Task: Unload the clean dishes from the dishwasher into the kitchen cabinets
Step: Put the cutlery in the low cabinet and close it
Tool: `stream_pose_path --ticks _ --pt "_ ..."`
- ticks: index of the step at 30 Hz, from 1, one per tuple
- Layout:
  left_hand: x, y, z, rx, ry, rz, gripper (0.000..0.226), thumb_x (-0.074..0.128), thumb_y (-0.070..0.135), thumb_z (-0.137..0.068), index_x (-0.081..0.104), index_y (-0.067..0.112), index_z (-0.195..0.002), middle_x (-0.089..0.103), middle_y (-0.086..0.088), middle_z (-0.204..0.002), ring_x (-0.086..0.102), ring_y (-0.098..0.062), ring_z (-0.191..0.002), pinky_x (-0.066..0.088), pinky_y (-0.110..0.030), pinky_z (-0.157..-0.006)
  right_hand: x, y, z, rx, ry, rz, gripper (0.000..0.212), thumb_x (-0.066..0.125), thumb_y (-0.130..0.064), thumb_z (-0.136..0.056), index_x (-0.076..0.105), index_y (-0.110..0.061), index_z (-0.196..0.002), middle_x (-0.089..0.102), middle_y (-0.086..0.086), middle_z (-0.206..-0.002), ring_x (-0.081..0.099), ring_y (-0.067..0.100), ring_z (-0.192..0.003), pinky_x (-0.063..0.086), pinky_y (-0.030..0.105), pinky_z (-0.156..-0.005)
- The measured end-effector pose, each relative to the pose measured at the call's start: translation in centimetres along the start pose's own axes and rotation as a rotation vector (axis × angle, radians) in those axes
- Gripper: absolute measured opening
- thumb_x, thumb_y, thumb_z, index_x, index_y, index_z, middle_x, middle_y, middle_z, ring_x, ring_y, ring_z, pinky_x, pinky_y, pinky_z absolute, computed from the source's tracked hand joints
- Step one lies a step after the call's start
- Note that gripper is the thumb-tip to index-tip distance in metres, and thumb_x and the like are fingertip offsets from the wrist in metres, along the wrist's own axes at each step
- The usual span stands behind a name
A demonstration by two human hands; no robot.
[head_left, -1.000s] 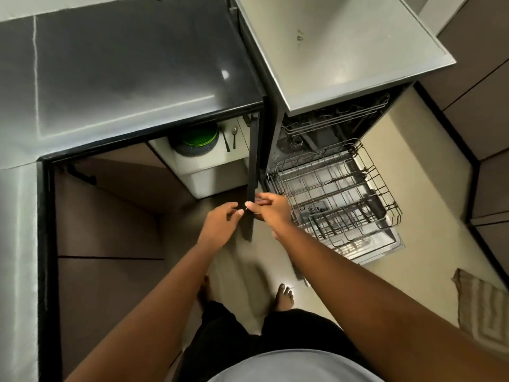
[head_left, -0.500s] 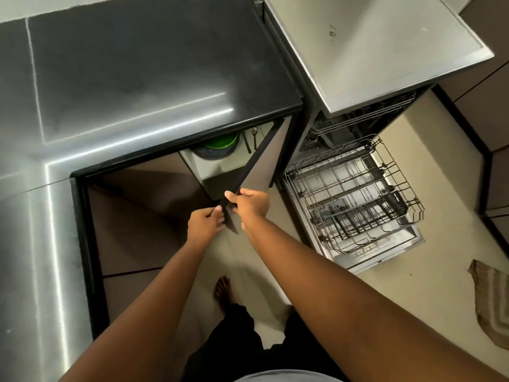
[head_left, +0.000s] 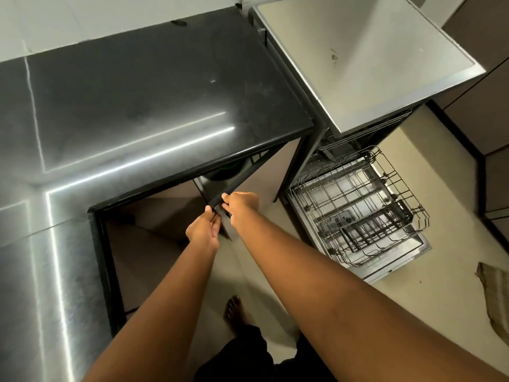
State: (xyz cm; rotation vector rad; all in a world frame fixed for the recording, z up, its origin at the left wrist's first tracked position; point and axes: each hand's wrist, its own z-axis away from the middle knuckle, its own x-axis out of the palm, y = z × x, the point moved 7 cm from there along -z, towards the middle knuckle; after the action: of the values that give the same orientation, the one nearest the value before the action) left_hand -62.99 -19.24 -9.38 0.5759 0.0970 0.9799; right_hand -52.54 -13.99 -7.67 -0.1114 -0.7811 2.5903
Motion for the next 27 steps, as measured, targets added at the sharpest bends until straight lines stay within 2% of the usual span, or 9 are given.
stream_pose_path --ticks 3,7,10,14,18,21,23,25,27 --pt "0.5 0.7 -0.7 0.039 0.045 -0.016 0.014 0.064 0.008 -0.092 0.06 -0.005 -0.09 0.065 -0.025 -0.116 0.067 -0.03 -0.104 0.055 -0.042 -0.094 1.7 -0.4 -0.1 0.044 -0.027 -0.105 0.032 0.056 0.009 -0.091 0.059 0.014 -0.123 0.067 0.024 -0.111 0.069 0.035 -0.104 0.053 0.037 -0.084" --pt "2.3 1.9 -1.3 -0.021 -0.059 0.049 0.023 0.049 0.016 -0.101 0.054 -0.006 -0.098 0.06 -0.026 -0.124 0.063 -0.034 -0.112 0.05 -0.047 -0.099 3.0 -1.8 -0.7 0.041 -0.027 -0.156 0.03 0.055 0.014 -0.091 0.058 0.014 -0.121 0.064 0.026 -0.118 0.065 0.03 -0.094 0.053 0.036 -0.082" --pt "2.8 3.1 -2.1 -0.051 -0.144 0.037 0.028 0.038 0.015 -0.105 0.051 -0.008 -0.115 0.051 -0.029 -0.136 0.052 -0.038 -0.127 0.04 -0.051 -0.108 3.7 -2.4 -1.4 0.07 -0.057 -0.194 0.033 0.049 0.016 -0.093 0.053 0.014 -0.126 0.063 0.022 -0.096 0.062 0.028 -0.087 0.052 0.043 -0.095" --pt "2.9 3.2 -3.4 -0.058 -0.22 -0.005 0.027 0.037 0.017 -0.106 0.05 0.001 -0.122 0.05 -0.021 -0.14 0.045 -0.033 -0.135 0.034 -0.054 -0.112 4.4 -3.2 -1.7 0.058 -0.074 -0.186 0.037 0.051 0.021 -0.088 0.055 0.015 -0.125 0.057 0.018 -0.084 0.058 0.029 -0.093 0.053 0.044 -0.094" --pt "3.7 3.0 -4.8 -0.045 -0.267 -0.031 0.017 0.04 0.014 -0.104 0.053 0.012 -0.094 0.06 -0.008 -0.099 0.057 -0.021 -0.107 0.036 -0.059 -0.108 5.4 -3.7 -2.1 0.03 -0.1 -0.211 0.036 0.045 0.023 -0.089 0.055 0.016 -0.122 0.054 0.016 -0.08 0.057 0.03 -0.097 0.052 0.046 -0.097" --pt "4.7 3.5 -4.8 -0.019 -0.316 -0.066 0.017 0.039 0.009 -0.104 0.054 0.014 -0.095 0.058 -0.005 -0.094 0.056 -0.017 -0.092 0.044 -0.056 -0.097 6.4 -4.1 -2.8 -0.006 -0.142 -0.215 0.037 0.039 0.021 -0.091 0.055 0.013 -0.124 0.055 0.016 -0.082 0.058 0.029 -0.097 0.051 0.047 -0.097" --pt "5.0 3.8 -5.5 -0.007 -0.344 -0.116 0.021 0.038 0.007 -0.103 0.057 0.016 -0.103 0.06 -0.003 -0.1 0.057 -0.018 -0.096 0.044 -0.055 -0.095 7.1 -4.1 -3.2 -0.015 -0.159 -0.211 0.039 0.034 0.023 -0.091 0.056 0.008 -0.118 0.054 0.016 -0.083 0.058 0.025 -0.086 0.05 0.047 -0.096" --pt "5.1 4.0 -5.7 0.005 -0.358 -0.24 0.034 0.035 0.005 -0.103 0.055 0.019 -0.128 0.061 -0.005 -0.12 0.056 -0.022 -0.112 0.042 -0.055 -0.101 7.5 -3.8 -3.4 -0.012 -0.19 -0.188 0.038 0.03 0.025 -0.089 0.057 0.003 -0.105 0.054 0.017 -0.085 0.057 0.023 -0.079 0.051 0.047 -0.096" --pt "5.0 4.3 -5.9 0.039 -0.379 -0.378 0.046 0.036 0.004 -0.103 0.043 0.023 -0.144 0.056 -0.006 -0.137 0.051 -0.026 -0.126 0.041 -0.054 -0.103 7.8 -3.6 -3.5 -0.006 -0.233 -0.141 0.04 0.027 0.025 -0.087 0.056 0.0 -0.1 0.059 0.024 -0.096 0.063 0.031 -0.096 0.05 0.048 -0.098"
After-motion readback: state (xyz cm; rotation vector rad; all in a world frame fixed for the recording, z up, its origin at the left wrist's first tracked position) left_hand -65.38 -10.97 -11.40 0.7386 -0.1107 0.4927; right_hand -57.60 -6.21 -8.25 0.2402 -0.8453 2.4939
